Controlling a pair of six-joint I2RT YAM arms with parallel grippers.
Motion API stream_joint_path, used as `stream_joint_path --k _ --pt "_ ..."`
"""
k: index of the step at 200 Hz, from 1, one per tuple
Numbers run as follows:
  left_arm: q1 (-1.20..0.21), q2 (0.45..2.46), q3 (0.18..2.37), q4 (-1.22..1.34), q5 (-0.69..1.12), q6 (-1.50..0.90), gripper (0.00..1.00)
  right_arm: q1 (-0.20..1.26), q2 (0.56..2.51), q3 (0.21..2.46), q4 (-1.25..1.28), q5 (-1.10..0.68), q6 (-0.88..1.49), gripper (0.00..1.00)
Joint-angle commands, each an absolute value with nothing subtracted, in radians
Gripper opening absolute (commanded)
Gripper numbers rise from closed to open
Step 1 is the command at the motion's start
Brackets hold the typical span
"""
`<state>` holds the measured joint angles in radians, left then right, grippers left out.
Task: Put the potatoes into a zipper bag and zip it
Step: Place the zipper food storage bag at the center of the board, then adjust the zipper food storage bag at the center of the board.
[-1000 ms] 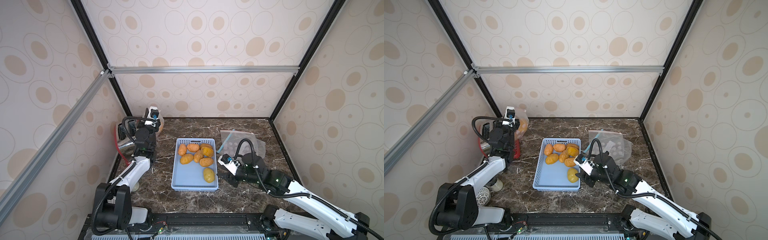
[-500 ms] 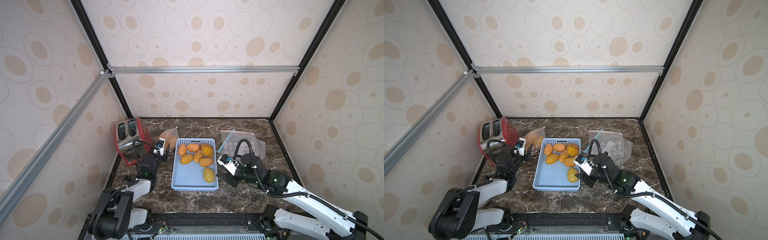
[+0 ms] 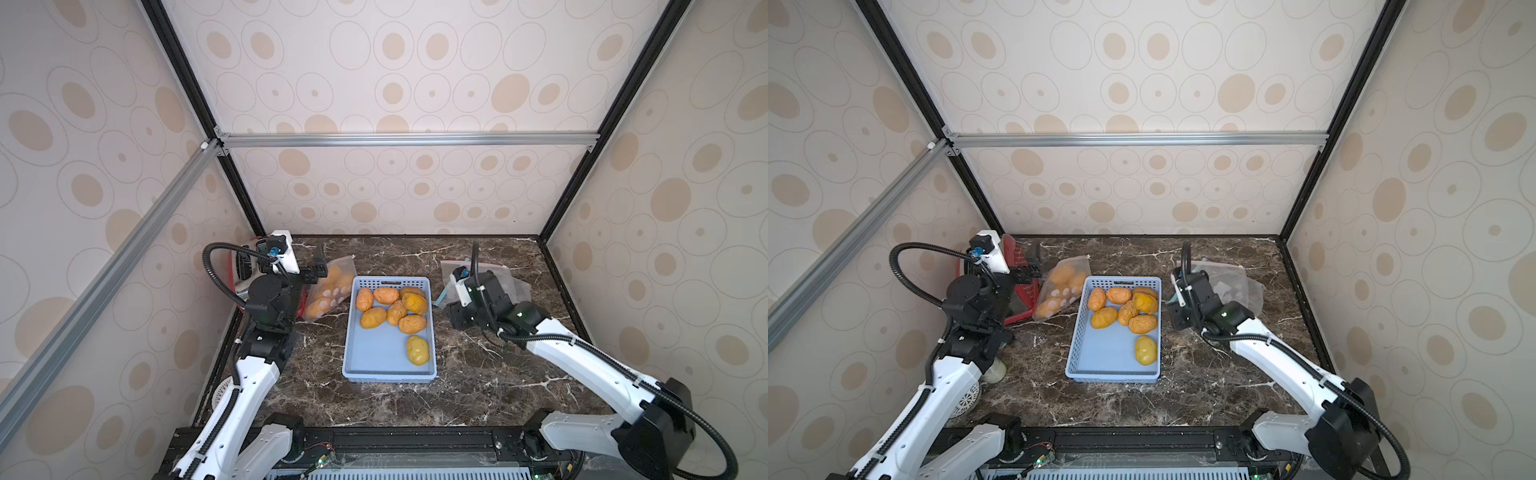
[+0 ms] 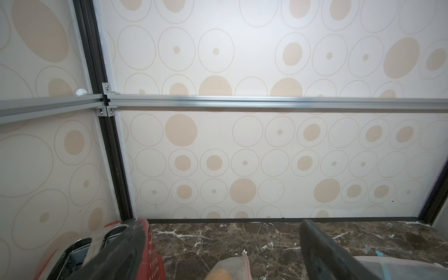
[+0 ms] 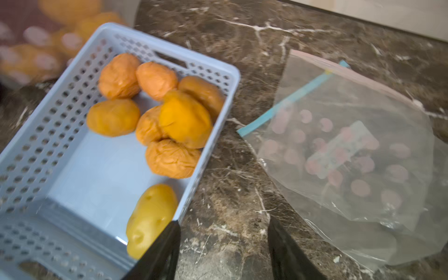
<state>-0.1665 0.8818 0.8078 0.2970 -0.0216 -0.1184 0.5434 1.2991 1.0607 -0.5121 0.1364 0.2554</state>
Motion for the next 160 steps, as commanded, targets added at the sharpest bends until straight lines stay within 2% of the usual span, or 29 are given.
stream_joint_path --k 1,36,54,90,126,160 --pt "-0.161 0.827 0.801 0.102 0.08 -0.161 0.99 0.488 1.388 1.116 -0.592 0.16 0.38 0.62" --pt "-0.161 0.798 0.85 -0.134 0.267 -0.234 0.99 0.431 1.615 1.283 -0.629 0.201 0.385 0.64" --pt "-0.161 0.765 0.793 -0.166 0.308 -0.265 0.99 0.412 1.747 1.42 -0.664 0.224 0.371 0.65" --pt "-0.156 0.649 0.601 -0.069 0.316 -0.353 0.96 0.35 2.024 1.743 -0.742 0.214 0.422 0.66" --pt "-0.152 0.574 0.554 -0.108 0.293 -0.343 0.96 0.352 2.333 2.174 -0.951 0.221 0.402 0.66" --pt "-0.153 0.554 0.549 -0.122 0.259 -0.342 0.95 0.355 2.499 2.386 -1.009 0.265 0.367 0.67"
